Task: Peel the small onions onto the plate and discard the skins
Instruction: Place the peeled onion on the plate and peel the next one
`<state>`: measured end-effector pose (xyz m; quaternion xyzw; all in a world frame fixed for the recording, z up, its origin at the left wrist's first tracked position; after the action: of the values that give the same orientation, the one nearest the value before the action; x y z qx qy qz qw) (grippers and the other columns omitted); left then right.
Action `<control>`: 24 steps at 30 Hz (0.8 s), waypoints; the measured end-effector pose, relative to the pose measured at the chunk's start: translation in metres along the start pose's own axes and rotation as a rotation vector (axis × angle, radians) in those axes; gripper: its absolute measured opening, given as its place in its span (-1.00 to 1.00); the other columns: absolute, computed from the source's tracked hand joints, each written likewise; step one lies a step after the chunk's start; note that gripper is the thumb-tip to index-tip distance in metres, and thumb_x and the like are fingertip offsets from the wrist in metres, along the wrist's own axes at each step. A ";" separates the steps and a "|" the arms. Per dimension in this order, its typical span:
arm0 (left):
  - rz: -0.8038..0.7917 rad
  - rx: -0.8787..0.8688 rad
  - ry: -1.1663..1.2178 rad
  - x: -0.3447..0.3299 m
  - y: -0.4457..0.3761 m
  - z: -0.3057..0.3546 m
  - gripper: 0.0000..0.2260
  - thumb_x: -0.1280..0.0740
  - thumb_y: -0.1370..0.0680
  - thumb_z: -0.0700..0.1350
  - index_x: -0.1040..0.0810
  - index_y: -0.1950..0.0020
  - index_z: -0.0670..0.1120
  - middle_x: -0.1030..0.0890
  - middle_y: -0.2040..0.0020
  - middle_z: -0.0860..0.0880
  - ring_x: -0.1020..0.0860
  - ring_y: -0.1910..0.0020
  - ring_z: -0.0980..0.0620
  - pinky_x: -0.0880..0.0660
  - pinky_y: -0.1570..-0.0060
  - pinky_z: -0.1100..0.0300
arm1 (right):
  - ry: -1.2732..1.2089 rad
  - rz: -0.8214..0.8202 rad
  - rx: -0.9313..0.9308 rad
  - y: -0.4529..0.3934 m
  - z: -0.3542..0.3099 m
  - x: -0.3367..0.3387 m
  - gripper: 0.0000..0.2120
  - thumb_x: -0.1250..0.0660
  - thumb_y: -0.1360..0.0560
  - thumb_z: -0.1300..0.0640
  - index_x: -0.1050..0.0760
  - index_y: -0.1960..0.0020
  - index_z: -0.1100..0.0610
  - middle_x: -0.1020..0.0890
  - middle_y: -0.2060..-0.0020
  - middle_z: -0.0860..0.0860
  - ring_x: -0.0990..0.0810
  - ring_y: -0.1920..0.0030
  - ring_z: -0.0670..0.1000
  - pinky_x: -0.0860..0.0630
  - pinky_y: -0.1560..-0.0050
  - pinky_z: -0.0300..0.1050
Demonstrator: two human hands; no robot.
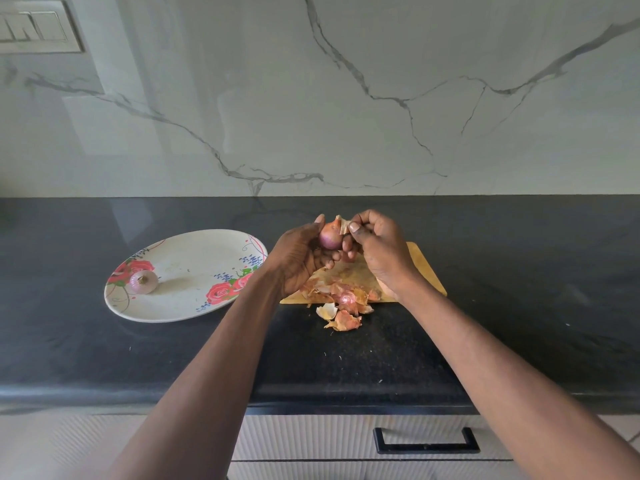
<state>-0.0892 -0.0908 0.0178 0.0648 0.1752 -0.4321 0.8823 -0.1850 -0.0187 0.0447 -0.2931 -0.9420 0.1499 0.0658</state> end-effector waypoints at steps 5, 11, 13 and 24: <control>0.003 0.009 -0.001 0.001 -0.001 -0.002 -0.68 -0.10 -0.73 -0.04 -0.47 -0.17 -0.28 -0.59 0.21 -0.21 -0.52 0.39 -0.02 -0.51 0.48 0.25 | -0.148 -0.047 -0.081 0.000 0.007 -0.005 -0.80 -0.17 -0.65 0.35 -0.44 0.12 0.19 -0.54 0.45 0.05 -0.44 0.43 0.01 -0.40 0.30 -0.04; -0.040 -0.022 0.005 -0.004 0.000 0.004 -0.73 -0.22 -0.69 -0.05 -0.57 -0.08 -0.25 -0.60 0.18 -0.19 -0.55 0.31 0.00 -0.56 0.35 0.26 | -0.181 -0.015 -0.068 -0.001 0.004 0.001 -0.82 -0.18 -0.64 0.36 -0.43 0.11 0.21 -0.55 0.47 0.05 -0.48 0.46 0.01 -0.43 0.34 -0.06; -0.033 -0.046 0.006 -0.003 0.001 0.006 -0.83 -0.25 -0.67 -0.16 -0.57 -0.03 -0.23 -0.61 0.17 -0.17 -0.57 0.30 0.00 -0.57 0.35 0.28 | -0.175 0.015 -0.039 0.000 0.000 0.004 -0.88 -0.21 -0.61 0.38 -0.43 0.05 0.22 -0.57 0.44 0.07 -0.50 0.45 0.01 -0.44 0.40 -0.12; -0.003 -0.006 -0.003 0.002 -0.003 -0.001 -0.79 -0.28 -0.66 -0.11 -0.49 -0.13 -0.27 -0.59 0.12 -0.23 -0.56 0.34 -0.04 -0.55 0.42 0.24 | -0.123 0.100 0.015 0.004 -0.006 0.015 -0.90 -0.47 -0.49 0.27 -0.57 0.12 0.29 -0.62 0.37 0.15 -0.56 0.41 0.00 -0.47 0.46 -0.19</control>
<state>-0.0909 -0.0934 0.0165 0.0614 0.1753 -0.4332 0.8820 -0.1935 -0.0055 0.0491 -0.3295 -0.9272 0.1779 0.0023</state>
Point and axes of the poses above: each hand's wrist, its own y-axis away from the middle knuckle, its own x-axis out of the back of the hand, z = x × y, the point moved 10 cm from there along -y, towards the middle knuckle
